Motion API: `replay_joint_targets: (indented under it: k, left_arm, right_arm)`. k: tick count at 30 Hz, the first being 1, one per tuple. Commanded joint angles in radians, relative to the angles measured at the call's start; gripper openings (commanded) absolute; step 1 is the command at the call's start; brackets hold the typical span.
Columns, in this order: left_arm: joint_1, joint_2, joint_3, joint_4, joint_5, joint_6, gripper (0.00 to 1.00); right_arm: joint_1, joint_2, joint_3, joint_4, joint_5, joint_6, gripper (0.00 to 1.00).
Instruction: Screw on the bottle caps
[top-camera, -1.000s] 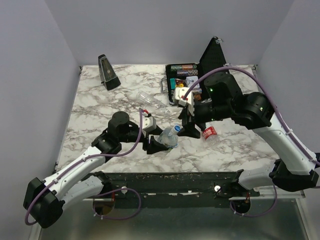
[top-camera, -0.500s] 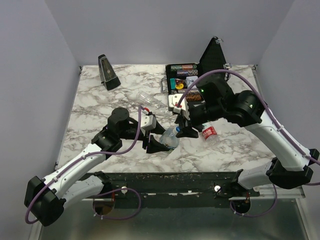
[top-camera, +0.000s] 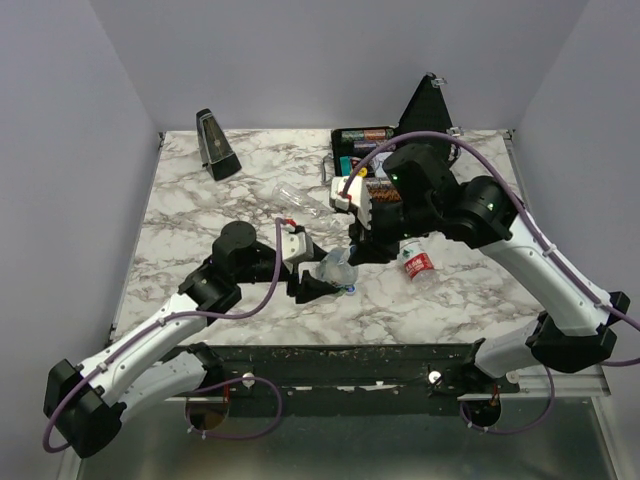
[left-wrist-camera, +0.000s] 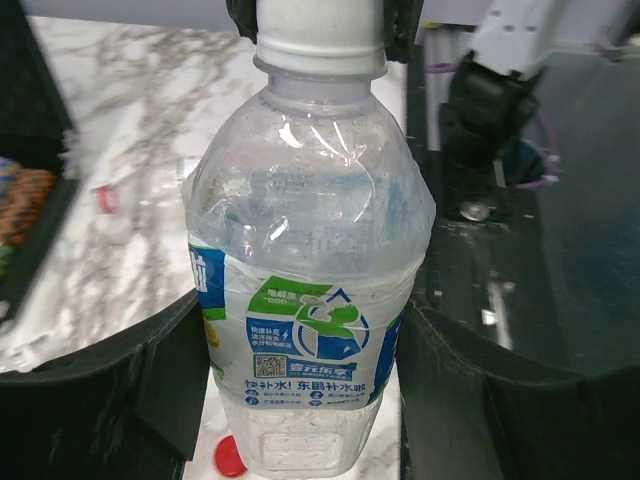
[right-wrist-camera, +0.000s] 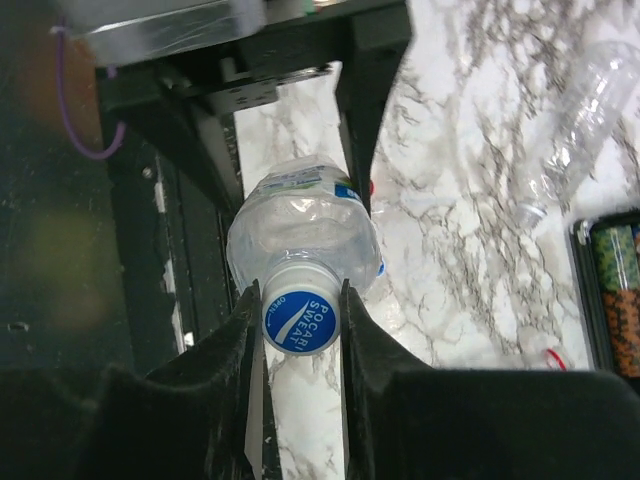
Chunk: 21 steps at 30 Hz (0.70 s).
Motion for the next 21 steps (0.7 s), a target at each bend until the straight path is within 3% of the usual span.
replay_joint_targets:
  k: [1, 9, 15, 19, 21]
  left_arm:
    - [-0.048, -0.053, -0.002, 0.07, -0.432, 0.1, 0.0]
    - [-0.128, -0.039, -0.042, 0.268, -0.976, 0.054, 0.0]
    - [-0.294, 0.039, -0.025, 0.343, -1.331, 0.133, 0.0]
    - [-0.301, 0.032, -0.06, 0.297, -1.367, 0.101, 0.0]
    - [-0.277, 0.009, -0.074, 0.245, -1.236, 0.063, 0.0]
  right_arm:
    - [0.009, 0.054, 0.024, 0.038, 0.172, 0.308, 0.01]
    - [0.009, 0.202, 0.191, -0.106, 0.527, 0.879, 0.01]
    - [0.009, 0.178, 0.139, 0.004, 0.535, 0.962, 0.01]
    - [0.009, 0.137, 0.145, 0.08, 0.512, 0.898, 0.15]
    - [0.009, 0.115, 0.159, 0.103, 0.439, 0.782, 0.25]
